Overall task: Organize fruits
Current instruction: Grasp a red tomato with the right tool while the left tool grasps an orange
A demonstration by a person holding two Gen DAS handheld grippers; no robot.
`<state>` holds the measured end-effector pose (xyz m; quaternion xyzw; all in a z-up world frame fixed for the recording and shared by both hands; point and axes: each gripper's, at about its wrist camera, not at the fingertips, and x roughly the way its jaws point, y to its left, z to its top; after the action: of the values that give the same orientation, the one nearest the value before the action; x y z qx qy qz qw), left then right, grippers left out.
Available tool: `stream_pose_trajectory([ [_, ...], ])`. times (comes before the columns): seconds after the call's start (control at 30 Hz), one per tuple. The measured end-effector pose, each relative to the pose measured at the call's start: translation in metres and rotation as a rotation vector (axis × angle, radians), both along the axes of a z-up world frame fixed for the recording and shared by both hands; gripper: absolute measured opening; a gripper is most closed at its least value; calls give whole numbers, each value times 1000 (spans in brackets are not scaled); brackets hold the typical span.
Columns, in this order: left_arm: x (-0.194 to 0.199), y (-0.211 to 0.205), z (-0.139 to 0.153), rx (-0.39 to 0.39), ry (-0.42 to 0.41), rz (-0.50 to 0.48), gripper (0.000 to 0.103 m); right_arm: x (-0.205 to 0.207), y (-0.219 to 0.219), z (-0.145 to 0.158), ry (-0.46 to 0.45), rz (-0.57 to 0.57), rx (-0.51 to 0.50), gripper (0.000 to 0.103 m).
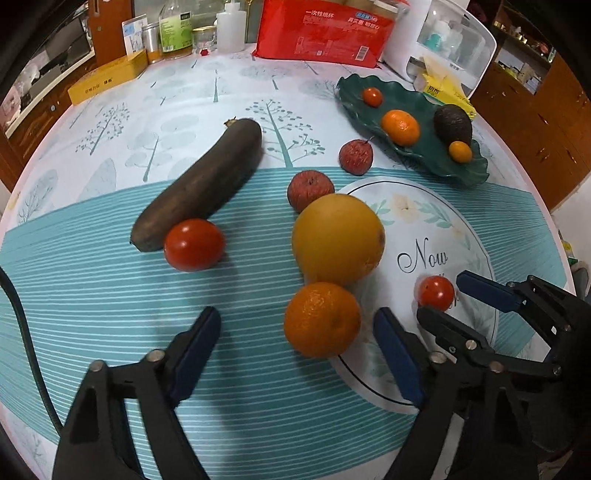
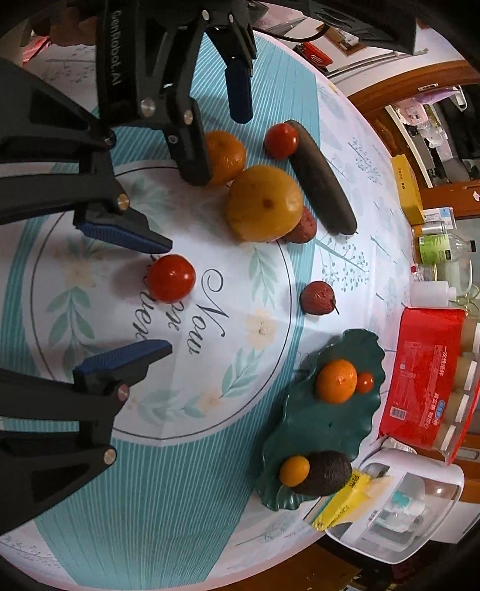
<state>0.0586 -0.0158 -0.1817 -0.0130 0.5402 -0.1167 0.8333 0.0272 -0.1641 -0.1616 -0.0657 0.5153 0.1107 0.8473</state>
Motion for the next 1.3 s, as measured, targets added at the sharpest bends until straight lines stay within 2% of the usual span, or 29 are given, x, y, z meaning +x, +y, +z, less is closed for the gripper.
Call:
stream_pose_trajectory([
  [0.2, -1, -2, -1, 6, -19, 21, 64, 2, 1, -5, -6, 22, 8, 41],
  [0.23, -2, -2, -1, -3, -20, 21, 58, 2, 1, -5, -12, 27, 8, 39],
  [0.27, -3, -2, 0, -22, -23, 18, 47, 3, 2, -5, -16, 31, 9, 36],
  [0.33, -5, -4, 1, -39, -22, 11, 38, 3, 2, -5, -23, 40, 12, 27],
  [0.43, -9, -8, 2, -8, -38, 11, 38, 3, 2, -5, -27, 46, 12, 26],
  [0.7, -15, 0, 7, -21, -7, 35, 37, 3, 0, -4, -6, 44, 35, 25],
  [0.93, -15, -2, 44, -34, -9, 18, 37, 1, -6, 15, 8, 28, 69, 25],
  [1.1, 1, -18, 93, -29, -51, -39, 37, 8, -21, 51, -9, -10, 118, 25],
  [1.3, 29, -42, 159, 1, -134, -119, 37, 34, -55, 127, -92, -54, 153, 25],
])
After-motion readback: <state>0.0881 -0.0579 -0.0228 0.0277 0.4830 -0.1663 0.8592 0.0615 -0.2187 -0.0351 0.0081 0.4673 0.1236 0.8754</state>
